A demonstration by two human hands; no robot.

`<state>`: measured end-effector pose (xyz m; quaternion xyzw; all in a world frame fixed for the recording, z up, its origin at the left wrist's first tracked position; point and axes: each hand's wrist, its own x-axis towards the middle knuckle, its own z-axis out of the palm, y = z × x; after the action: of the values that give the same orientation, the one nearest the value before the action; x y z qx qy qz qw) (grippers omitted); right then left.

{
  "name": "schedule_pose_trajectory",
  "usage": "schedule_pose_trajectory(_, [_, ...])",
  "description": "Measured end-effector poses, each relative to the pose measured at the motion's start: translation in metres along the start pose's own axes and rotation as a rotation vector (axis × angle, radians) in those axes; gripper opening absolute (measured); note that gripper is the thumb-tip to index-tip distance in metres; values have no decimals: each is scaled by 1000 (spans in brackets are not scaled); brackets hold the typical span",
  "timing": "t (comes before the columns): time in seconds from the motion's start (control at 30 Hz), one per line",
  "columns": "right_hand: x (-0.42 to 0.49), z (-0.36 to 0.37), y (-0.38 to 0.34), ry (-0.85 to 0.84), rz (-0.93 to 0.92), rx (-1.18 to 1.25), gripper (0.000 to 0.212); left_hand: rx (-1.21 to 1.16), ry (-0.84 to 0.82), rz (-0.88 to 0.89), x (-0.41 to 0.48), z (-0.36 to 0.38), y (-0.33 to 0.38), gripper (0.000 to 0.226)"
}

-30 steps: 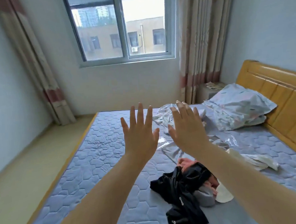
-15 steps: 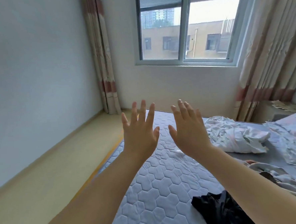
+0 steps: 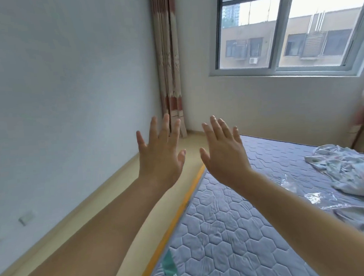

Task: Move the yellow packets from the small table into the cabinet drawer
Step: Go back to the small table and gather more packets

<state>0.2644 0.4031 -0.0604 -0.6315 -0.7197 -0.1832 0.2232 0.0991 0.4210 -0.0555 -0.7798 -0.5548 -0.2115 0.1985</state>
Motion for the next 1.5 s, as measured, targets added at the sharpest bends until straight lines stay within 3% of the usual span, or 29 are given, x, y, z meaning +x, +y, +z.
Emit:
schedule_pose_trajectory(0.3, [125,108,-106,-4,38,71,64,-44,-54,-18,66,88,-138,67])
schedule_pose_trajectory(0.77, [414,298,-203,-98,130,71,65,-36,-94,40,287,249,-384,68])
schedule_pose_trajectory(1.17, [632,484,-272,-68,227,46,61,-68,-155,158,459,414,-582,68])
schedule_pose_trajectory(1.33, [688,518,-249,-92,283,-53,60,-142,-218,297,542,467,-609,67])
schedule_pose_trajectory(1.5, [714,550,-181,-32,332,-161,61,-286,-150,409,616,543,-574,68])
